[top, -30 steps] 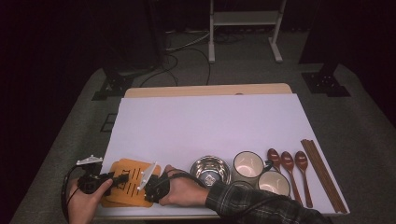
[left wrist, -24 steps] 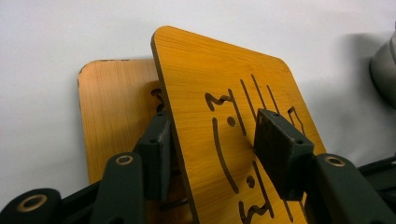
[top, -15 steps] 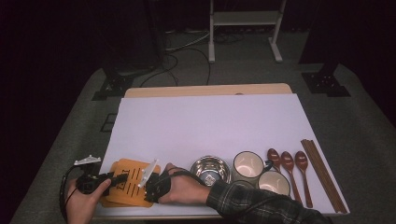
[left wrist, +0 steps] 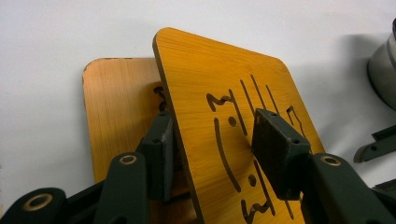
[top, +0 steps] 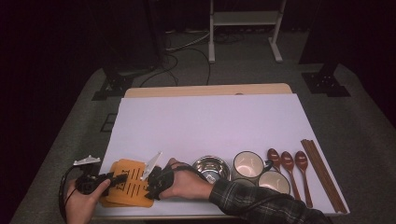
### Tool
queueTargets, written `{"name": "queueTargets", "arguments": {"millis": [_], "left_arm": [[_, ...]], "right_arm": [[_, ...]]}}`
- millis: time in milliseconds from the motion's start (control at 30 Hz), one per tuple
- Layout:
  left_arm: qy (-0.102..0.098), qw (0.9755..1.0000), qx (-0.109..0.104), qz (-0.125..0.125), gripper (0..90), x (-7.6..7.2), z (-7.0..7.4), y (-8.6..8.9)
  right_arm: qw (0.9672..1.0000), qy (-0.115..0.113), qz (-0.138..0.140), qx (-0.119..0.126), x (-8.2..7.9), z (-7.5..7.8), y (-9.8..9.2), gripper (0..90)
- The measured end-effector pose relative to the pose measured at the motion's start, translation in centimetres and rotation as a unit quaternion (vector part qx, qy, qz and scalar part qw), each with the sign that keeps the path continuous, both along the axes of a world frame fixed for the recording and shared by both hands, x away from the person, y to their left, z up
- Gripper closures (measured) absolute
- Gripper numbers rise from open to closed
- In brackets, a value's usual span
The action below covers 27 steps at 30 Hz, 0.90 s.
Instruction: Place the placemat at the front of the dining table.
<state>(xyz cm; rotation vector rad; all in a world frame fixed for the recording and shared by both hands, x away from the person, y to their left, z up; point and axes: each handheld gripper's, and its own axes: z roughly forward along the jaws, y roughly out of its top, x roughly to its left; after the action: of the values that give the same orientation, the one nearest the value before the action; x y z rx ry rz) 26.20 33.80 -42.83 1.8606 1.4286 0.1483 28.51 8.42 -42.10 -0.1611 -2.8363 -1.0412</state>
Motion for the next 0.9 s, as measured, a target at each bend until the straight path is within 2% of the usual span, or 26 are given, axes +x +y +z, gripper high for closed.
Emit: {"name": "queueTargets", "arguments": {"millis": [900], "left_arm": [[0.001, 1.0, 0.001, -0.001, 50.6, -0.1, 0.0, 0.1]], "right_arm": [[0.9997, 0.0, -0.019, 0.015, 2.4, 1.9, -1.9, 56.5]]}}
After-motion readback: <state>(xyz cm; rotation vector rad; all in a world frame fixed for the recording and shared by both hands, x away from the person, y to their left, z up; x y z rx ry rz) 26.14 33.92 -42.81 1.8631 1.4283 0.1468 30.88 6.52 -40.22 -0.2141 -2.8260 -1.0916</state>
